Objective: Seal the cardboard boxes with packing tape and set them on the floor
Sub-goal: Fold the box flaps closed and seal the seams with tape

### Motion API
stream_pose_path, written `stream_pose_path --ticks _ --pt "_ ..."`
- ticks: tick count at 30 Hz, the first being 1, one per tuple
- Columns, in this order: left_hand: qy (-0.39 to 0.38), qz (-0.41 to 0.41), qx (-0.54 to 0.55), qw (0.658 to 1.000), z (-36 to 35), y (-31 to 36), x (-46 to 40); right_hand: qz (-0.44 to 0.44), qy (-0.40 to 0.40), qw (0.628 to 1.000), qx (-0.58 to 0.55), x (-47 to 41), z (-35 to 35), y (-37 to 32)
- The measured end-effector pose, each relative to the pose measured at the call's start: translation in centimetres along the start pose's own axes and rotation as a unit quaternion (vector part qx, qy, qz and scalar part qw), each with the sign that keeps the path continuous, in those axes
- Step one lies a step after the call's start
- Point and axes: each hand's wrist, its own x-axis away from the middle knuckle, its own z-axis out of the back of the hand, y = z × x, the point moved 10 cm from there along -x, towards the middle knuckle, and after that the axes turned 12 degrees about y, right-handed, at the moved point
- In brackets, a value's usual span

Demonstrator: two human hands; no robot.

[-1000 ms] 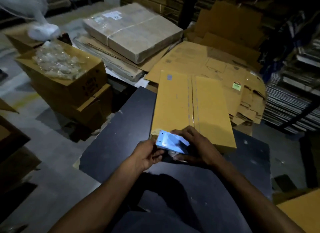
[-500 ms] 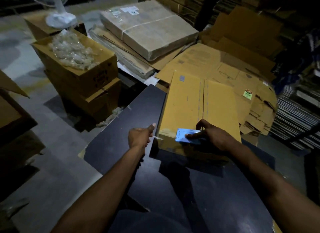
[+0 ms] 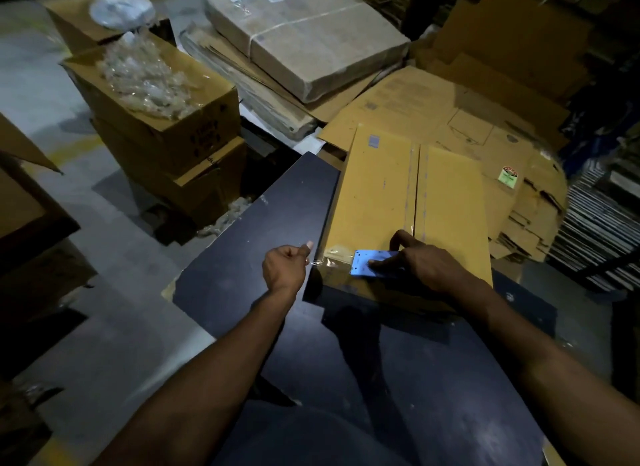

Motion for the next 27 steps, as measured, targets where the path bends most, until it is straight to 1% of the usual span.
stream_pose_path --ticks 3,6,11,13,15,17,20,22,23,24,25,26,27 --pt "-0.036 0.037 0.003 0.999 -1.2 -1.8 0.4 0.051 -0.032 0.994 0.093 -0.5 -0.2 -1.5" --pt "-0.057 0.083 0.03 0.995 -2.4 -3.0 0.6 0.073 -0.036 0.988 0.129 -0.7 -0.3 -1.8" --pt "-0.08 0.139 0.055 0.985 -3.1 -3.7 0.4 0.097 -0.03 0.984 0.146 -0.6 -0.1 -2.5" --pt "-0.101 0.187 0.065 0.975 -3.2 -4.2 0.8 0.092 -0.026 0.984 0.148 -0.7 0.1 -2.7" --pt "-0.132 0.23 0.046 0.963 -3.3 -5.2 1.3 0.093 -0.024 0.984 0.152 -0.9 -0.1 -2.7" --pt "-0.151 0.234 0.003 0.961 -3.4 -5.9 1.6 0.096 -0.029 0.982 0.159 -1.1 -0.6 -2.4" --pt "-0.126 0.209 -0.036 0.969 -3.0 -6.0 0.4 0.081 -0.032 0.984 0.153 -1.5 -0.8 -2.0" --pt "-0.079 0.151 -0.084 0.982 -2.2 -5.5 -1.3 0.082 -0.033 0.983 0.158 -1.7 -0.7 -1.7" --pt "-0.048 0.098 -0.105 0.988 -1.6 -4.7 -2.0 0.087 -0.039 0.981 0.167 -1.7 -0.6 -1.8" --pt "-0.022 0.026 -0.099 0.994 -1.1 -3.3 -2.2 0.096 -0.043 0.979 0.173 -1.6 -0.7 -1.9" --pt "-0.01 -0.071 -0.08 0.994 -0.9 -1.1 -1.7 0.099 -0.046 0.978 0.178 -1.6 -0.8 -1.9" --pt "-0.01 -0.203 -0.067 0.977 -0.8 1.7 -0.4 0.091 -0.044 0.979 0.176 -1.8 -0.7 -1.7" --pt "-0.037 -0.347 -0.068 0.935 -1.2 4.5 2.0 0.073 -0.042 0.981 0.174 -2.2 -0.7 -1.3"
